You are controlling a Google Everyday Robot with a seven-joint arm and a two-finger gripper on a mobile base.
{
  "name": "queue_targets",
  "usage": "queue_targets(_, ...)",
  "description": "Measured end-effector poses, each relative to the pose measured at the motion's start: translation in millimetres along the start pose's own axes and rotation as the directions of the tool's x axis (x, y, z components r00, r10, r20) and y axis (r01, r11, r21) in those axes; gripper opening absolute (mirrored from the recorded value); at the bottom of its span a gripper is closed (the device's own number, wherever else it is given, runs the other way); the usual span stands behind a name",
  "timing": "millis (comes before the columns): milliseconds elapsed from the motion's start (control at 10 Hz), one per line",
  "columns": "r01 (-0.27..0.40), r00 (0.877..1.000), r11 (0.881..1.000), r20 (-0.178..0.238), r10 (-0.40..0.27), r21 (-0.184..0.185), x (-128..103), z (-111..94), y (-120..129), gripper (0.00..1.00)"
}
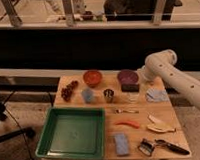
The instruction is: Place eraser in paper cup
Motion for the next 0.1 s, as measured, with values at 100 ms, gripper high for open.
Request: queue_targets(100, -0.002, 1.000, 1.000, 0.008, 0.002, -0.007, -1.4, 0.6, 1.0, 0.80)
